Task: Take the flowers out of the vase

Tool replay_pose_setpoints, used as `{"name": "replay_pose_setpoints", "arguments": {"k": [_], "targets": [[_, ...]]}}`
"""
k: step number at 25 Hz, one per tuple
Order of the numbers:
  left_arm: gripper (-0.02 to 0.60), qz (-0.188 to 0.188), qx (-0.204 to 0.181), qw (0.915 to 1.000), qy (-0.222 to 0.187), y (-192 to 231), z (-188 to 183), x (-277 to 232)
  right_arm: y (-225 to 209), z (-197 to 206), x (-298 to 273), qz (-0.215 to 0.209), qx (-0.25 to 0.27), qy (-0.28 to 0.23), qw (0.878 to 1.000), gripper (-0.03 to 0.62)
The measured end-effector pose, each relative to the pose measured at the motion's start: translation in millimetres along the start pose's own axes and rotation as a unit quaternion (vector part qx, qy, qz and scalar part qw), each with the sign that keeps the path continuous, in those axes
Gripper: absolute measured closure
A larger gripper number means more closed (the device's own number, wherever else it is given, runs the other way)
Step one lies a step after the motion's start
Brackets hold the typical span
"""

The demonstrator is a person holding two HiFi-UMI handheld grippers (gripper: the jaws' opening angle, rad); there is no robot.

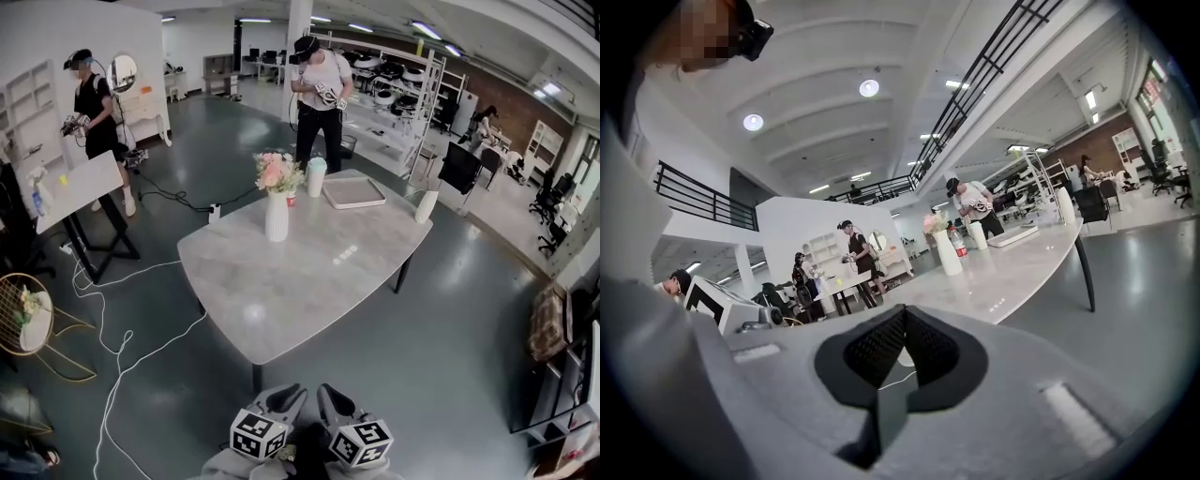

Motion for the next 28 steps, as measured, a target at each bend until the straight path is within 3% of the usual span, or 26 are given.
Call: {"name": "replay_pose_setpoints", "arguments": {"k": [13,28], "targets": [[0.511,-0.017,0.0,0.9998,0.008,10,-4,-20,-28,-6,-15,0.002,-0.012,0.002,1.0,0.594],[0.511,-0.057,0.017,0.9981,-0.014,70,-56,-101,-90,-63,-108,-0.036,0.007,0.018,0.999,0.594]]}}
Point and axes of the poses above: the fingertips, and each gripper's own axes: x backward along the fingers, y to its left, z out of its underside, the point moved 5 cm from there along x, backward along the fingers, and after that the axes turned 7 degrees about z, right-handed, at the moved point
